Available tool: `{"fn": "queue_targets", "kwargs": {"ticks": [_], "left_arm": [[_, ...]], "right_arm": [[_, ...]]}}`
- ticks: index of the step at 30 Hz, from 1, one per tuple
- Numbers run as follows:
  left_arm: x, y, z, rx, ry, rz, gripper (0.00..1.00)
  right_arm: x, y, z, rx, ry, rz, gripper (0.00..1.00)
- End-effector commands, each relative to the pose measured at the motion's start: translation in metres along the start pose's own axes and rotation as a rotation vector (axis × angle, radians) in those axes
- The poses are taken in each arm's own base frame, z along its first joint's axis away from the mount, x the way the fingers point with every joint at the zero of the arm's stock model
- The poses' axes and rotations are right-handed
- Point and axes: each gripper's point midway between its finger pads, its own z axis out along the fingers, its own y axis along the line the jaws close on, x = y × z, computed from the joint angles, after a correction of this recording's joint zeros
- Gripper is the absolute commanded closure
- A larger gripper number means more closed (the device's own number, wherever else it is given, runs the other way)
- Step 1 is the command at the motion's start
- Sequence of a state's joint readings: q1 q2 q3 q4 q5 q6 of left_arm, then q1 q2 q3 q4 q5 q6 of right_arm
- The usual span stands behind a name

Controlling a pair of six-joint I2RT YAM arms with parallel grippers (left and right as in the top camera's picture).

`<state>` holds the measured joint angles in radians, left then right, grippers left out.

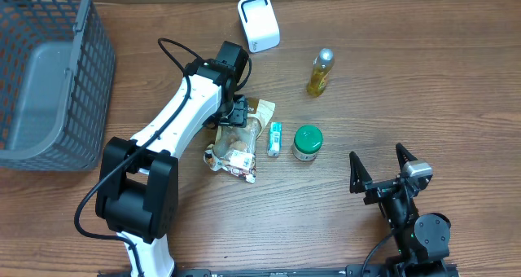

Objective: Scan the item barcode

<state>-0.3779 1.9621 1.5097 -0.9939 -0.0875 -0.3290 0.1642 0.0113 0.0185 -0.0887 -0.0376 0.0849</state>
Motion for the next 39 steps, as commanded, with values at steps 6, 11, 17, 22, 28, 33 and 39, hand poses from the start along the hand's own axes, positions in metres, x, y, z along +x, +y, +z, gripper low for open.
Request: {"fn": "queue_targets", "kwargs": {"ticks": [6,11,17,22,28,33,39], "left_arm": [[0.010,0.002,0.017,-0.013,0.026,0.023,0.31],[0.016,0.001,0.038,-0.002,0.008,0.022,0.34],[0.019,0.002,0.043,-0.002,0.009,0.003,0.69],[0.013,0.011,0.041,-0.020,-0.003,-0.145,0.77],[0.008,0.028,0.042,-0.025,-0.005,-0.268,0.79],[0.000,0.039,0.040,-0.016,-0.015,-0.309,0.78],[-0.023,0.032,0.019,0.030,-0.055,-0.273,0.71]], "right_arm": [[0.002,-0.001,0.000,0.001,-0.004,-0.004,0.00],[0.002,-0.001,0.000,0.001,-0.004,-0.004,0.00],[0.002,-0.001,0.000,0.001,-0.004,-0.004,0.00],[0.002,-0.001,0.000,0.001,-0.004,-0.004,0.00],[0.002,-0.001,0.000,0.001,-0.004,-0.004,0.00],[0.002,-0.001,0.000,0.001,-0.004,-0.004,0.00],[0.002,-0.001,0.000,0.001,-0.004,-0.004,0.00]]}}
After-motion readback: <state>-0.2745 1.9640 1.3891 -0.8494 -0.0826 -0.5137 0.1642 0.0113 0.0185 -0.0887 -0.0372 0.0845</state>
